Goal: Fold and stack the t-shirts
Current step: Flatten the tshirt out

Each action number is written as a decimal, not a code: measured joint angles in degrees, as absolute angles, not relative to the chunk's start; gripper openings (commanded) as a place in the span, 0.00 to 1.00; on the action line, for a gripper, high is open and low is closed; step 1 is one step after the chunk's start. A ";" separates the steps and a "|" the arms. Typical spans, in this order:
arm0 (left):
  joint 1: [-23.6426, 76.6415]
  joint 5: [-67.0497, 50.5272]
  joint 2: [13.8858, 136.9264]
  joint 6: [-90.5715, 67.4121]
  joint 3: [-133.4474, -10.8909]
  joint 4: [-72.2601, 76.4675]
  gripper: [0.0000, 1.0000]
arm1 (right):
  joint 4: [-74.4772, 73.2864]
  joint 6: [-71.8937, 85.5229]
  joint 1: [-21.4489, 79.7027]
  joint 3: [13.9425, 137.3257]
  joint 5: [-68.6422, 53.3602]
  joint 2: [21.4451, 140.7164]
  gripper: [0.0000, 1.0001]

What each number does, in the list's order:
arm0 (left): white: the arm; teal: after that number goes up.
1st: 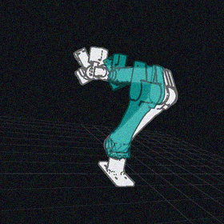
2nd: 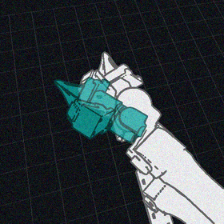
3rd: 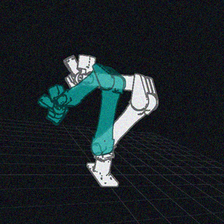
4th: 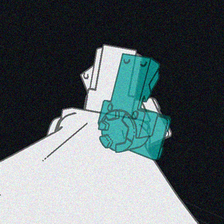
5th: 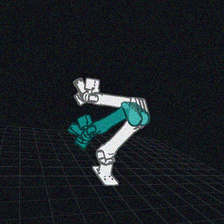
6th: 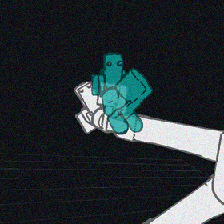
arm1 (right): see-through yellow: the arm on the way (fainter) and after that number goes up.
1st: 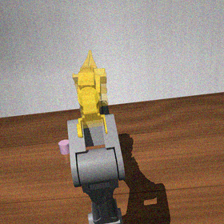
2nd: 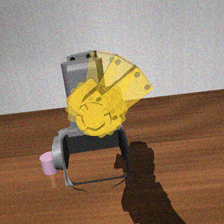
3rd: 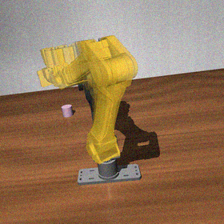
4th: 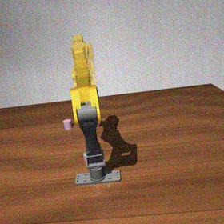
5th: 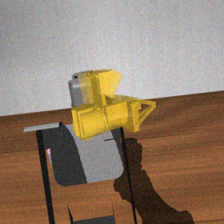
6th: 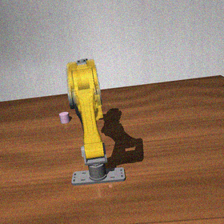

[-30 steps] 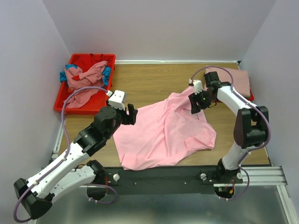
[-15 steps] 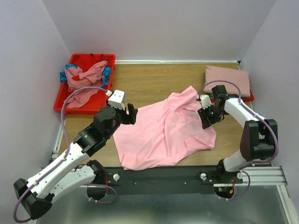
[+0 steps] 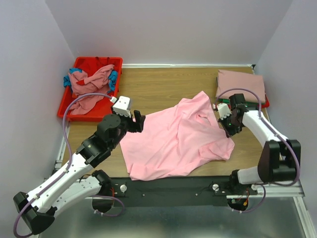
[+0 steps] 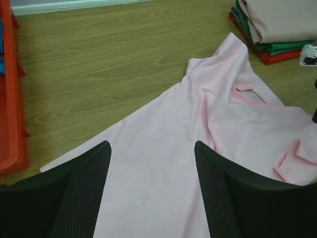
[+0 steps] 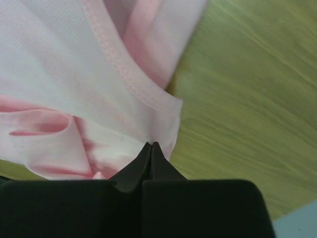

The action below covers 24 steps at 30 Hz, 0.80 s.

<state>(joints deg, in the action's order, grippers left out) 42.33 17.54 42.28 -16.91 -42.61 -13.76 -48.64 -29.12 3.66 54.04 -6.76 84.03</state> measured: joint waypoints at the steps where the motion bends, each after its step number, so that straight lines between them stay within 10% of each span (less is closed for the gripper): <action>1: 42.33 17.54 42.22 -16.91 -42.61 -13.76 0.76 | -49.08 -29.69 3.09 53.25 -4.80 81.71 0.01; 7: 42.33 17.54 41.39 -16.91 -42.61 -13.72 0.76 | -52.42 -34.79 -1.72 49.54 4.29 70.41 0.13; 15: 42.33 17.39 41.36 -16.91 -42.61 -13.37 0.76 | -57.67 -37.67 -3.66 46.17 9.54 69.69 0.70; 24: 42.33 17.21 42.37 -16.91 -42.61 -13.26 0.76 | -59.18 -34.81 -3.81 74.94 -16.95 86.63 0.71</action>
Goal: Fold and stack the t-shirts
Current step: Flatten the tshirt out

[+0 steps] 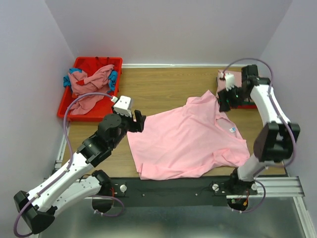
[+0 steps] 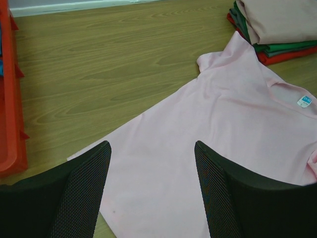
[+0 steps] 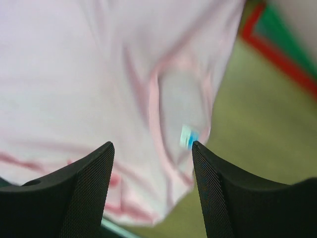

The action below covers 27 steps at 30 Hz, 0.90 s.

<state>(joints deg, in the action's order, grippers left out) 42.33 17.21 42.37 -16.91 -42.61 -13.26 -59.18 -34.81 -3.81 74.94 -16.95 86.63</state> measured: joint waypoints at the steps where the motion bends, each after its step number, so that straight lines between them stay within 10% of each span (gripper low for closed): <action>1: 42.33 17.23 42.63 -16.91 -42.61 -13.26 0.76 | -58.26 -33.47 -3.68 81.34 -21.93 92.16 0.71; 12: 42.33 17.41 45.21 -16.97 -42.59 -13.30 0.76 | -52.42 -20.29 -0.58 122.76 -30.46 133.23 0.71; 27: 42.06 17.41 48.16 -16.93 -42.59 -13.32 0.76 | -50.92 -16.51 4.97 125.67 -21.28 139.17 0.51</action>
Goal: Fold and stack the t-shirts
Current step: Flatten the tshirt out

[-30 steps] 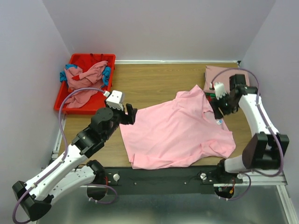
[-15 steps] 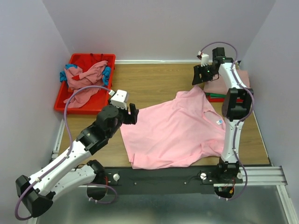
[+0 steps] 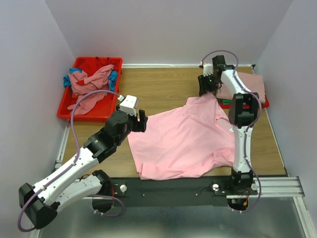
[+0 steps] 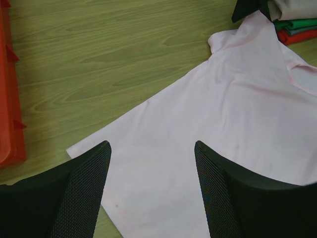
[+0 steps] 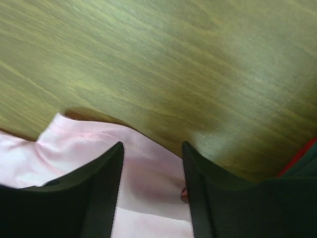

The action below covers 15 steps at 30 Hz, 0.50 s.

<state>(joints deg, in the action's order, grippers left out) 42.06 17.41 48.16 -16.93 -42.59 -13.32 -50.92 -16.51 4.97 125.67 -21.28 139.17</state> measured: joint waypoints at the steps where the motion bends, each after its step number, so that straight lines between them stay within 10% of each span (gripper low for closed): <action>1: 42.06 17.41 48.10 -16.95 -42.59 -13.32 0.76 | -50.59 -16.47 5.32 124.53 -20.21 139.15 0.49; 10: 42.06 17.43 47.24 -16.95 -42.59 -13.32 0.76 | -50.04 -17.21 7.75 117.25 -18.55 136.53 0.05; 15: 42.06 17.43 47.00 -16.95 -42.59 -13.32 0.76 | -50.11 -19.35 10.48 114.26 -21.65 134.21 0.00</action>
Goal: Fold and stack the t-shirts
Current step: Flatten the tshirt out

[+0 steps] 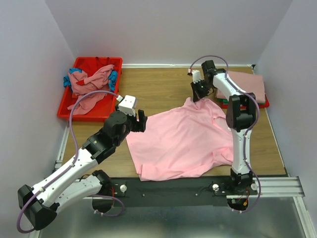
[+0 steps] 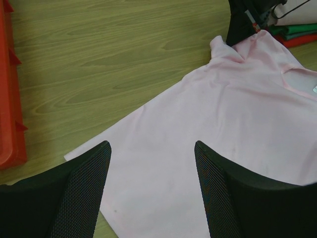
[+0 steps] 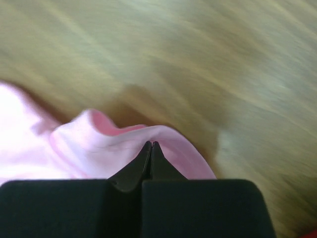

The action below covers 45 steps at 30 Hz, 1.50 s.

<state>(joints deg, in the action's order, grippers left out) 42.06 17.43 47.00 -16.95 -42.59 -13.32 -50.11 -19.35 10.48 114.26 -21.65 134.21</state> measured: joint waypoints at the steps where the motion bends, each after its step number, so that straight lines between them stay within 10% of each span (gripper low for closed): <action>1: 42.06 17.45 46.98 -16.95 -42.59 -13.32 0.76 | -50.13 -19.88 11.09 113.75 -22.57 133.40 0.00; 8: 42.06 17.63 46.87 -16.95 -42.59 -13.34 0.76 | -49.93 -24.99 15.42 107.92 -31.79 119.61 0.03; 16: 42.06 17.67 46.11 -16.95 -42.59 -13.34 0.76 | -53.25 -39.97 15.70 85.49 -40.73 99.85 0.27; 20: 42.06 17.67 45.84 -16.95 -42.59 -13.32 0.76 | -57.71 -45.93 15.68 73.28 -40.07 96.82 0.55; 45: 42.06 17.98 44.62 -16.93 -42.59 -13.32 0.76 | -47.97 -27.66 12.99 67.33 -21.61 95.98 0.53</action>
